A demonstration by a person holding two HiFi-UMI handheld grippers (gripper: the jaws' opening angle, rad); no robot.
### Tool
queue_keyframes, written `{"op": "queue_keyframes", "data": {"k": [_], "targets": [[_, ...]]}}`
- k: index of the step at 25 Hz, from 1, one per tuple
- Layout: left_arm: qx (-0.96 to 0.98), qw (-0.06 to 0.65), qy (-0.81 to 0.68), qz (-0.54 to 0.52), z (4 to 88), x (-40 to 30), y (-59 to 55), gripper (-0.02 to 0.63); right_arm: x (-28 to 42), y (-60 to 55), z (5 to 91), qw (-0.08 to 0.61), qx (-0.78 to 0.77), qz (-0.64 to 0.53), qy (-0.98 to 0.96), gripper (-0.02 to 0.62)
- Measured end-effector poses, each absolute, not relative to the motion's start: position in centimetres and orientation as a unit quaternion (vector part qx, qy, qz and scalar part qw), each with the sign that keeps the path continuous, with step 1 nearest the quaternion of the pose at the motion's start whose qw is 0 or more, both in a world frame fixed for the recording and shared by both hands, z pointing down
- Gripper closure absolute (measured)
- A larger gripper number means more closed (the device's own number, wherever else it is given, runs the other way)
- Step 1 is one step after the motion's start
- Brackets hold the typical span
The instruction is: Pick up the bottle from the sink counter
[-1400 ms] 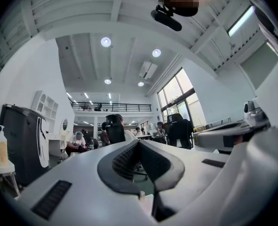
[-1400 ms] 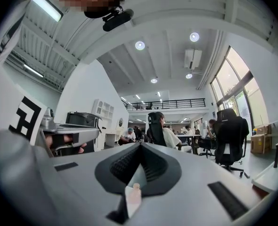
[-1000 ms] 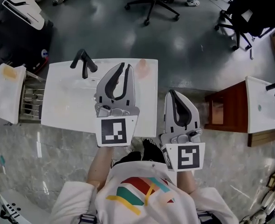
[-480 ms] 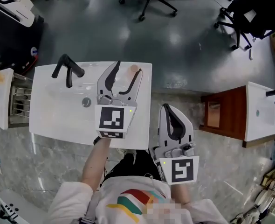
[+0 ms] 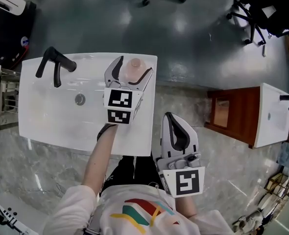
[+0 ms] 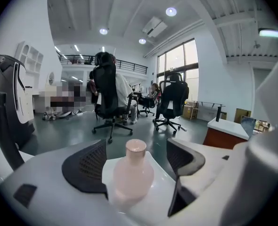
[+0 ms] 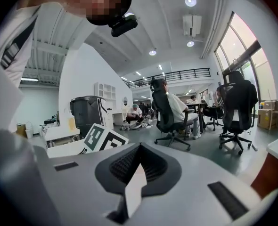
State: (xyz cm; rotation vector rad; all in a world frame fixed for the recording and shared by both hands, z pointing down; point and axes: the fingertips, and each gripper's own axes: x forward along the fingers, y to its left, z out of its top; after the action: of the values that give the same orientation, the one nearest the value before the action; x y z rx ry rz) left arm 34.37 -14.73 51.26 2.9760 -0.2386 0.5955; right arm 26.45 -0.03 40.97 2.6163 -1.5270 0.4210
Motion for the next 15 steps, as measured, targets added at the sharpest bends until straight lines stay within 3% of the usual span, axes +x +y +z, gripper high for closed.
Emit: {"op": "queue_keyframes", "data": {"k": [15], "targets": [[0.955,0.054,-0.066,0.283,58.3,36.3,-14.8,0.201,28.6,1.1,43.8,0.051,0.861,0.167,-0.477,0.584]]}}
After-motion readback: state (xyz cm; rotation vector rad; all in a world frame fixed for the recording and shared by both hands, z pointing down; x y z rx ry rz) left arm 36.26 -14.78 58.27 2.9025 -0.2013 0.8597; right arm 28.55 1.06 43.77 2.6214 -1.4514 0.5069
